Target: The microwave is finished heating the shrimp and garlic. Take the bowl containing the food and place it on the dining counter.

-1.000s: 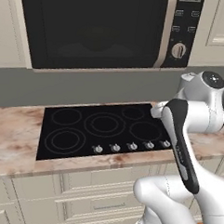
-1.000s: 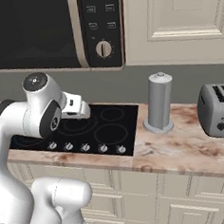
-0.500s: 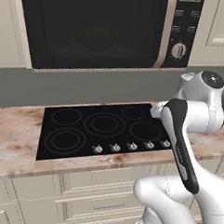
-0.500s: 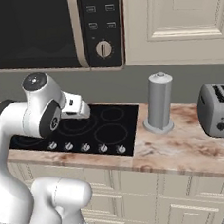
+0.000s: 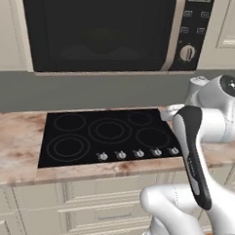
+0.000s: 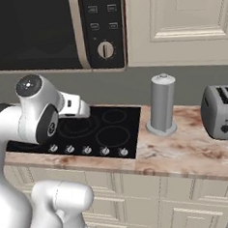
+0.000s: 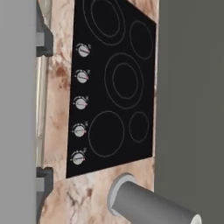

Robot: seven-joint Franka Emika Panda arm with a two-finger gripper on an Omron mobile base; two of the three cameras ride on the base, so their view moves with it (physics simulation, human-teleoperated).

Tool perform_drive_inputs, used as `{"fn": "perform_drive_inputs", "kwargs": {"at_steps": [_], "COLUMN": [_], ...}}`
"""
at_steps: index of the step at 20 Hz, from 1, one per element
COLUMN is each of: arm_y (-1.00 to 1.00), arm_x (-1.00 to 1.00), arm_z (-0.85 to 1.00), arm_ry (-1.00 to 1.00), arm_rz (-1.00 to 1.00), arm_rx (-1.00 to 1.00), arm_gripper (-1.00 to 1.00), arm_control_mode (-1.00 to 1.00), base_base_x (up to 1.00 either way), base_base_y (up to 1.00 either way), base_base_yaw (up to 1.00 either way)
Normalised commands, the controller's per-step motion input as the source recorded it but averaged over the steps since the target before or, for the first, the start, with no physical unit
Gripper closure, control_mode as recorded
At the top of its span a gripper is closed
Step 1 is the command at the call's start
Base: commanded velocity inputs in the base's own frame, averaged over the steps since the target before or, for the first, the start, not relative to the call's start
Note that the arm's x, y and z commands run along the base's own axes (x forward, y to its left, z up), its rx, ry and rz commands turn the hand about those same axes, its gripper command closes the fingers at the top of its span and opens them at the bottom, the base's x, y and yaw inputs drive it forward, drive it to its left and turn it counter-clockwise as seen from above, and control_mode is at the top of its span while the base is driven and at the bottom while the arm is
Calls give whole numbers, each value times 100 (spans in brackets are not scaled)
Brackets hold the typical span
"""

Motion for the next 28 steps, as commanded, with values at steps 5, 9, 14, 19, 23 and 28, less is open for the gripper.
{"fn": "perform_drive_inputs", "kwargs": {"at_steps": [5, 9, 14, 19, 23, 28], "arm_y": [0, 0, 0, -1, -7, -2], "arm_x": [-3, 0, 1, 0, -23, -14], "arm_z": [53, 65, 56, 47, 7, 1], "arm_ry": [-18, -21, -20, -34, -43, -42], "arm_rz": [0, 0, -1, 0, 0, 0], "arm_rx": [1, 1, 0, 0, 0, 0], "arm_gripper": [-100, -100, -100, -100, -100, -100], "arm_control_mode": [-100, -100, -100, -100, -100, -100], "base_base_x": [0, 0, 0, 0, 0, 0], "base_base_y": [0, 0, 0, 0, 0, 0], "base_base_yaw": [0, 0, 0, 0, 0, 0]}}
